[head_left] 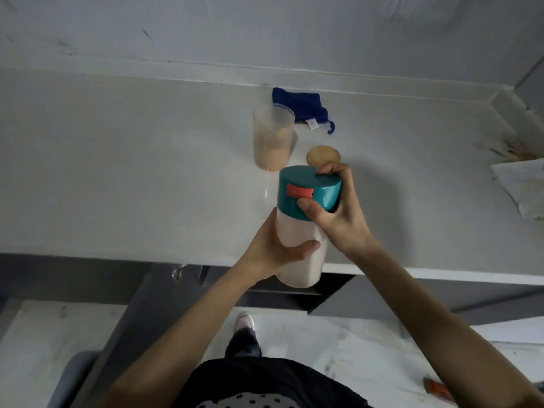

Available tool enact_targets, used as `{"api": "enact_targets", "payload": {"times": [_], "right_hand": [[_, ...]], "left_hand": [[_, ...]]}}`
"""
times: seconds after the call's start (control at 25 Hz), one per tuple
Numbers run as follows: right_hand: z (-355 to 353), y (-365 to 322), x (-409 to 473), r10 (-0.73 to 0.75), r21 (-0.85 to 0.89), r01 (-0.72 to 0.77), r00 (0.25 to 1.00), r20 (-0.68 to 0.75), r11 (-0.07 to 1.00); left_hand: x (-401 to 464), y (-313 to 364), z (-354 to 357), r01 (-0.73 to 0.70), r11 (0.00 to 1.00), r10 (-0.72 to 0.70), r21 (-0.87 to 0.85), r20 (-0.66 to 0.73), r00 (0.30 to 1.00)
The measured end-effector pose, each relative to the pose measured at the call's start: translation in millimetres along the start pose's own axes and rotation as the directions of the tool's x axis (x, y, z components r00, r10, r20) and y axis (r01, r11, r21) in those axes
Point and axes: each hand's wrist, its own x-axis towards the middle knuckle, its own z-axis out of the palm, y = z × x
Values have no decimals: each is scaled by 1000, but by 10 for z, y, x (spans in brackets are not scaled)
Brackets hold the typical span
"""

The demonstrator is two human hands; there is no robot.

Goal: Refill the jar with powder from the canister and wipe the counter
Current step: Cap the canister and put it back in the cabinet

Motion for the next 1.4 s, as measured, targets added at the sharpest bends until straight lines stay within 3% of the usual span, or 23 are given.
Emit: {"api": "enact_targets", "payload": {"times": [0.2, 0.4, 0.6, 0.76, 0.88, 1.08, 1.24, 1.4], "right_hand": [[117, 38, -546, 57, -30, -56, 998, 26, 998], [189, 155, -925, 216, -6, -216, 975, 47, 976], [355, 430, -1252, 453, 46, -456, 889, 66, 889], [590, 852, -1370, 566, -157, -551, 821, 78, 820], [763, 1129, -1344, 643, -284, -600, 762, 82, 748], [1017, 1742, -1262, 615, -358, -558, 786, 60, 748], [1054, 2313, -1108, 573, -453, -499, 819, 33, 739], [1044, 2937, -825, 425, -549, -329, 904, 54, 769]], "left_hand": [[-564, -135, 348, 55, 998, -54, 2, -153, 987], [-1004, -328, 461, 168, 983, -177, -72, -145, 973], [-1239, -737, 509, 238, 963, -252, -123, -109, 962], [-1346, -1165, 396, 359, 926, -358, -116, 23, 933], [-1316, -1549, 229, 433, 901, -432, -27, 41, 901], [-1007, -2588, 88, 477, 839, -491, 263, -15, 871], [-607, -3058, 104, 408, 892, -411, 197, -24, 911], [-198, -3528, 79, 371, 921, -357, 120, -125, 926]]}}
